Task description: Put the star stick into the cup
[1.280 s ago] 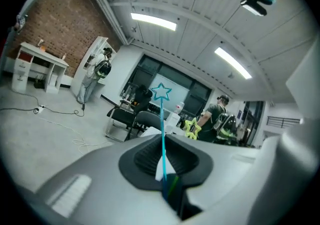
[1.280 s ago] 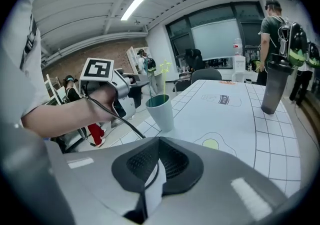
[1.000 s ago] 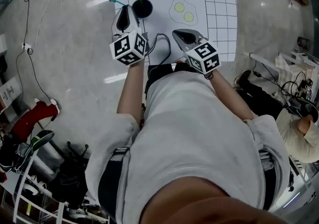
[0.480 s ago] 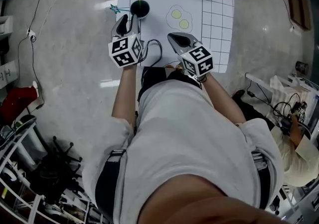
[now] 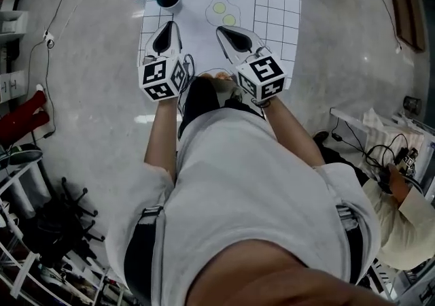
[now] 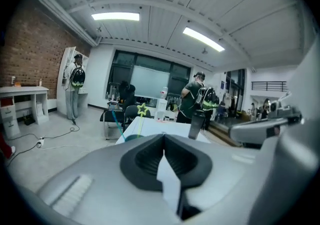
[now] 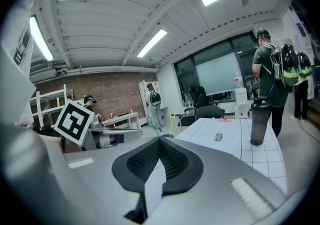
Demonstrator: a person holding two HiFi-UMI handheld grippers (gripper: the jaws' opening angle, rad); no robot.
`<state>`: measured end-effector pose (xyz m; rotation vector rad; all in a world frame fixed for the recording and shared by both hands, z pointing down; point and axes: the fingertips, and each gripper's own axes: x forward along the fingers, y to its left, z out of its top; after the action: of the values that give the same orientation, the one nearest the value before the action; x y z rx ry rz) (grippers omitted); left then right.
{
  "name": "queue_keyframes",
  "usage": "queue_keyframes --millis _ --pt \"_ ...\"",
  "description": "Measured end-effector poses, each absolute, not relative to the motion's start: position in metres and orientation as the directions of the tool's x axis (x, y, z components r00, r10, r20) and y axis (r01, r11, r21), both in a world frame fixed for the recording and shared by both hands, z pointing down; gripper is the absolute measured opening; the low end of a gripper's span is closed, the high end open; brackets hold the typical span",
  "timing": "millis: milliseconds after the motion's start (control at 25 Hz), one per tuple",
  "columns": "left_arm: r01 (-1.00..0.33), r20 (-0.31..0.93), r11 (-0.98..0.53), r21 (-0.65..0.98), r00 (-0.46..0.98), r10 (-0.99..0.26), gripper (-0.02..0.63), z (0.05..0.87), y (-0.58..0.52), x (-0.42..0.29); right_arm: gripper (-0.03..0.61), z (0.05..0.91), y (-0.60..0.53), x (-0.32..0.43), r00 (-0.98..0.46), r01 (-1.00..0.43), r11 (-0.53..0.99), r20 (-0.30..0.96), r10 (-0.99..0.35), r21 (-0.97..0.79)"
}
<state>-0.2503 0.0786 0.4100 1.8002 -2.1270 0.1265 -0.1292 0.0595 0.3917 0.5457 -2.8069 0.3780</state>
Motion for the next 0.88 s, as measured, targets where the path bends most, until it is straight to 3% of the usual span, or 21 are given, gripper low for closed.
queue_keyframes --millis 360,560,880 --pt "-0.968 0.212 0.206 0.143 -0.173 -0.962 0.003 0.358 0.131 -0.146 -0.002 0.334 0.088 -0.061 -0.931 -0.364 0.910 0.114 -0.348 -0.198" --pt "-0.967 0.223 0.239 0.088 -0.215 -0.951 0.003 0.355 0.159 -0.124 -0.002 0.341 0.106 -0.041 -0.913 -0.401 0.909 0.126 -0.388 -0.114" --pt "-0.971 0.262 0.232 0.053 -0.211 -0.942 0.003 0.363 0.177 -0.110 -0.002 0.343 0.119 -0.030 -0.920 -0.388 0.909 0.124 -0.372 -0.149"
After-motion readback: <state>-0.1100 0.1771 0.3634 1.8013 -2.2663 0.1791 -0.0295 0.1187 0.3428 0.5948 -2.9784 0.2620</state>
